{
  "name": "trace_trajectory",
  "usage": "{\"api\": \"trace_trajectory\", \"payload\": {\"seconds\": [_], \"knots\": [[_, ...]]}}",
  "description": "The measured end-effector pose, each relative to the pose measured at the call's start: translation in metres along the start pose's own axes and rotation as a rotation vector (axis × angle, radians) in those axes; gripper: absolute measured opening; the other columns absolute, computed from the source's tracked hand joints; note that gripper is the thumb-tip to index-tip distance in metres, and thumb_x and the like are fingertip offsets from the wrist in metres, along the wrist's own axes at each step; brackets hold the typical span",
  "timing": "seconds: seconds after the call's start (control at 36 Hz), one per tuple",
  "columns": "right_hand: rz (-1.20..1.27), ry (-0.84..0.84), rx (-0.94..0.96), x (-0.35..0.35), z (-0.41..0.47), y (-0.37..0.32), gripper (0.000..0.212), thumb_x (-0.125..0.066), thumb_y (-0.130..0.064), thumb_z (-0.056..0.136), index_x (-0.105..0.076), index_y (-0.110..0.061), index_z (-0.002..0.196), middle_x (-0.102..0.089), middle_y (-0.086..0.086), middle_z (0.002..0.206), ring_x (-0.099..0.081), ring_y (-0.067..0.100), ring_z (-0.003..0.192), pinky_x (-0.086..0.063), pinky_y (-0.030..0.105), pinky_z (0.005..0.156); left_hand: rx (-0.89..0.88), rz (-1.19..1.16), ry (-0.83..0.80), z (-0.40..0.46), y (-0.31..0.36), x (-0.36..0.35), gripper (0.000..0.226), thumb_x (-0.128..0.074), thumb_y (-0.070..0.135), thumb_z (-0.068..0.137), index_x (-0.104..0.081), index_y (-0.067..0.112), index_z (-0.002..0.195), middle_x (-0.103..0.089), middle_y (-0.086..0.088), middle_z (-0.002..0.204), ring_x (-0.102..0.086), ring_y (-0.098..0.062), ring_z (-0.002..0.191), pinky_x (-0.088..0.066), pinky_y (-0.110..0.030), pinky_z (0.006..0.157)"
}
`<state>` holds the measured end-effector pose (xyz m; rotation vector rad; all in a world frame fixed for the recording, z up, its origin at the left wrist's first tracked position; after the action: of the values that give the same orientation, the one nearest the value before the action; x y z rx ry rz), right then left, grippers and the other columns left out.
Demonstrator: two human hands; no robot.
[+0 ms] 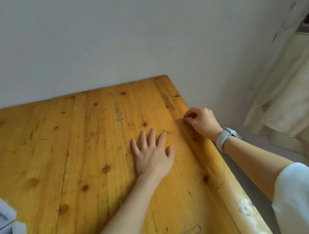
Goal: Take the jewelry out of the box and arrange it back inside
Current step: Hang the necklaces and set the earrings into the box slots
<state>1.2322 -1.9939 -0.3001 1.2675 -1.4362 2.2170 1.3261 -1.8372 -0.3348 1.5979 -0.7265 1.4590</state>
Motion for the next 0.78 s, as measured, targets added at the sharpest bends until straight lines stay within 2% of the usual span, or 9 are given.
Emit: {"api": "trace_trajectory", "payload": {"seconds": [0.17,0.28,0.33,0.39,0.44,0.56,0.61,0.69,0.78], "knots": [[-0.161,0.028,0.113,-0.007,-0.01,0.003,0.022,-0.047,-0.007,0.09,-0.066,-0.015,0.098,-0.063,0.002,0.099,-0.046,0.018,0.097,-0.04,0.029,0.077,0.008,0.004,0.003,0.0,0.0,0.0,0.055,-0.017,0.053,0.094,-0.01,0.036,0.146,0.001,0.004,0.157,0.008,-0.023,0.143,0.005,-0.054,0.113],[-0.206,0.08,0.231,-0.006,-0.028,0.007,0.03,-0.047,-0.006,0.09,-0.06,-0.011,0.116,-0.059,0.006,0.121,-0.05,0.023,0.112,-0.042,0.031,0.091,0.009,0.01,0.008,-0.001,0.0,0.0,0.055,-0.018,0.053,0.094,-0.01,0.036,0.146,0.0,0.004,0.157,0.007,-0.023,0.143,0.006,-0.053,0.113],[-0.225,0.032,0.313,-0.01,-0.038,0.008,0.036,-0.048,-0.011,0.091,-0.054,-0.01,0.126,-0.052,0.008,0.134,-0.045,0.026,0.125,-0.039,0.038,0.103,0.013,0.015,0.009,-0.001,0.001,0.001,0.055,-0.018,0.053,0.094,-0.01,0.036,0.146,-0.001,0.004,0.157,0.006,-0.023,0.143,0.005,-0.053,0.113],[-0.289,-0.079,0.352,-0.017,-0.045,0.011,0.042,-0.04,-0.021,0.095,-0.043,-0.013,0.136,-0.039,0.004,0.145,-0.031,0.021,0.137,-0.028,0.043,0.112,0.017,0.022,0.008,-0.001,0.001,0.001,0.055,-0.018,0.053,0.094,-0.01,0.036,0.146,-0.001,0.005,0.157,0.006,-0.023,0.143,0.005,-0.053,0.113],[-0.337,-0.169,0.297,-0.021,-0.046,0.015,0.046,-0.031,-0.028,0.099,-0.03,-0.017,0.143,-0.022,-0.003,0.153,-0.014,0.014,0.143,-0.013,0.038,0.118,0.017,0.023,0.007,-0.001,0.001,0.001,0.055,-0.018,0.053,0.094,-0.01,0.036,0.146,0.0,0.005,0.157,0.006,-0.023,0.143,0.005,-0.053,0.113],[-0.37,-0.216,0.236,-0.021,-0.044,0.016,0.049,-0.027,-0.031,0.1,-0.02,-0.018,0.146,-0.011,-0.004,0.156,-0.004,0.011,0.144,-0.002,0.036,0.118,0.014,0.03,0.005,-0.002,0.001,0.001,0.055,-0.016,0.054,0.094,-0.008,0.036,0.146,0.001,0.004,0.157,0.007,-0.023,0.143,0.005,-0.053,0.113],[-0.349,-0.231,0.235,-0.02,-0.046,0.014,0.048,-0.027,-0.028,0.1,-0.021,-0.018,0.146,-0.01,-0.004,0.156,-0.003,0.012,0.144,0.0,0.04,0.118,0.015,0.029,0.003,-0.001,0.0,0.001,0.056,-0.016,0.054,0.094,-0.008,0.036,0.146,0.001,0.004,0.157,0.007,-0.023,0.143,0.006,-0.053,0.113],[-0.228,-0.17,0.284,-0.014,-0.054,0.009,0.043,-0.036,-0.017,0.097,-0.035,-0.014,0.14,-0.018,0.002,0.154,-0.007,0.016,0.144,-0.008,0.043,0.118,0.012,0.018,-0.016,-0.001,0.0,0.0,0.055,-0.015,0.054,0.094,-0.007,0.036,0.146,0.003,0.004,0.157,0.009,-0.023,0.143,0.007,-0.053,0.113],[-0.12,-0.068,0.307,-0.003,-0.07,-0.002,0.039,-0.043,-0.009,0.093,-0.048,-0.01,0.132,-0.031,0.005,0.149,-0.018,0.018,0.142,-0.014,0.028,0.115,-0.002,0.0,-0.062,0.0,-0.002,0.0,0.056,-0.016,0.054,0.095,-0.006,0.036,0.146,0.005,0.005,0.157,0.011,-0.022,0.143,0.009,-0.052,0.113]]}}
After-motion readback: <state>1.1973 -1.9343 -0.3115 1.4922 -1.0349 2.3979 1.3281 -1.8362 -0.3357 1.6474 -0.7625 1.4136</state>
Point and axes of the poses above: each hand's wrist, its own z-axis towards the middle knuckle, its own x-axis out of the back of the hand, y = z × x, the point moved 4 cm from there along z, towards the middle knuckle
